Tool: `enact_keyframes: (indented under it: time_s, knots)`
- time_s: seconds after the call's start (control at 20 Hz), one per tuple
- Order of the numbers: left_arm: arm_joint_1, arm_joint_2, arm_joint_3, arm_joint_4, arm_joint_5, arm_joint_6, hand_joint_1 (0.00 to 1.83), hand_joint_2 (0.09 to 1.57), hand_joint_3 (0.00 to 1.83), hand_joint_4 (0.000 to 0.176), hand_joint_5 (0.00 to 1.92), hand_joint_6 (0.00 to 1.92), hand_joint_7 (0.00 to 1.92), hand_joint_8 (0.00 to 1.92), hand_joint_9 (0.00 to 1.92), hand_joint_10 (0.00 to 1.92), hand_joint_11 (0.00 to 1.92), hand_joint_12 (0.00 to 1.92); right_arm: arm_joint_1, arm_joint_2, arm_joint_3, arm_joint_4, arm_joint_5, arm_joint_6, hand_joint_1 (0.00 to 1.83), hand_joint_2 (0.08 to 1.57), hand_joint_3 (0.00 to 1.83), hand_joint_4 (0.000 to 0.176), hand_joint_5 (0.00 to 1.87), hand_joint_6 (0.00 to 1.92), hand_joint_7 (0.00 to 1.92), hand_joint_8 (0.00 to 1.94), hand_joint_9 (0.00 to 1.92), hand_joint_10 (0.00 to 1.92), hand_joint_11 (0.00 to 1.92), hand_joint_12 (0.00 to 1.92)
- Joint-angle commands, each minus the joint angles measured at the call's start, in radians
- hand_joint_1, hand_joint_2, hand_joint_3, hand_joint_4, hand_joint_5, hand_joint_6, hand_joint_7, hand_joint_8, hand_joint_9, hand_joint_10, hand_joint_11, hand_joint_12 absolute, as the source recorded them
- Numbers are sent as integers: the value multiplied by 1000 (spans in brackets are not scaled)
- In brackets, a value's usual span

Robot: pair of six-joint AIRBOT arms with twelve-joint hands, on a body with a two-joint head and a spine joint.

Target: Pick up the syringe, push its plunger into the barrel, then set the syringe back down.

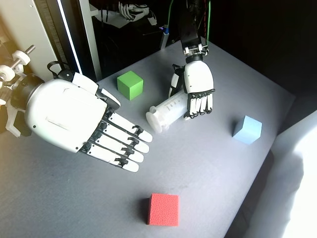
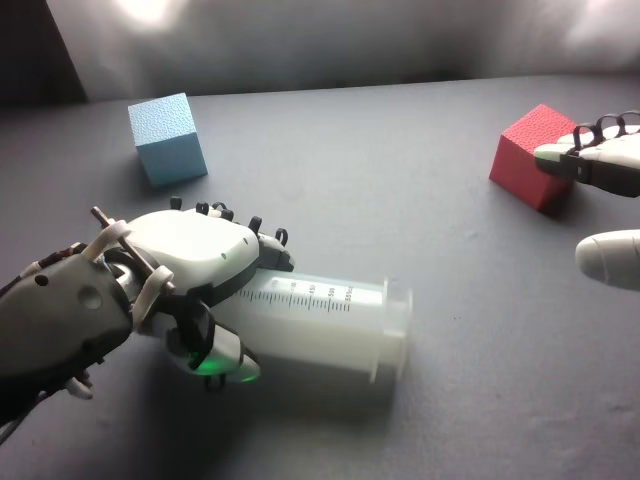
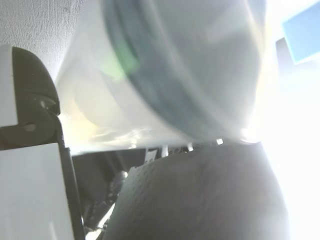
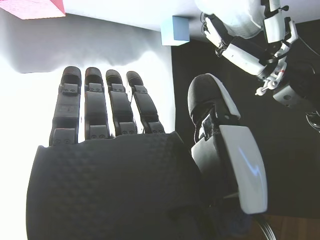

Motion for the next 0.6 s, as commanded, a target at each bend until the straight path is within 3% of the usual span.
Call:
enact_keyframes:
  time_s: [0.0, 0.2, 0.35, 0.5, 0.55]
  knots:
    - [-5, 4, -4, 38, -67, -1, 1049, 1165, 0, 0, 675, 74, 655, 392, 423, 784, 90, 1318, 8, 10, -2, -6, 98, -2, 0, 1398, 0, 0, 0, 0, 0, 0, 0, 0, 0, 0]
    - [-5, 4, -8, 27, -67, -1, 1010, 1103, 0, 0, 576, 1, 657, 34, 483, 363, 33, 1216, 6, 10, -6, -6, 97, -2, 0, 1391, 0, 0, 0, 0, 0, 0, 0, 0, 0, 0]
    - [-17, 14, -16, 1, -66, 8, 871, 1071, 0, 0, 410, 0, 518, 0, 469, 85, 0, 1068, 5, 10, -6, -6, 95, -2, 0, 1393, 0, 0, 0, 0, 0, 0, 0, 0, 0, 0]
    - [-55, 31, -30, -82, -66, 87, 813, 1039, 0, 0, 336, 0, 453, 0, 433, 26, 0, 1011, 5, 10, -6, -6, 126, -2, 0, 1391, 0, 0, 0, 0, 0, 0, 0, 0, 0, 0]
    - [-71, 36, -35, -106, -66, 111, 694, 1047, 0, 0, 182, 0, 271, 0, 286, 1, 0, 783, 4, 10, -6, -6, 158, -2, 0, 1390, 0, 0, 0, 0, 0, 0, 0, 0, 0, 0]
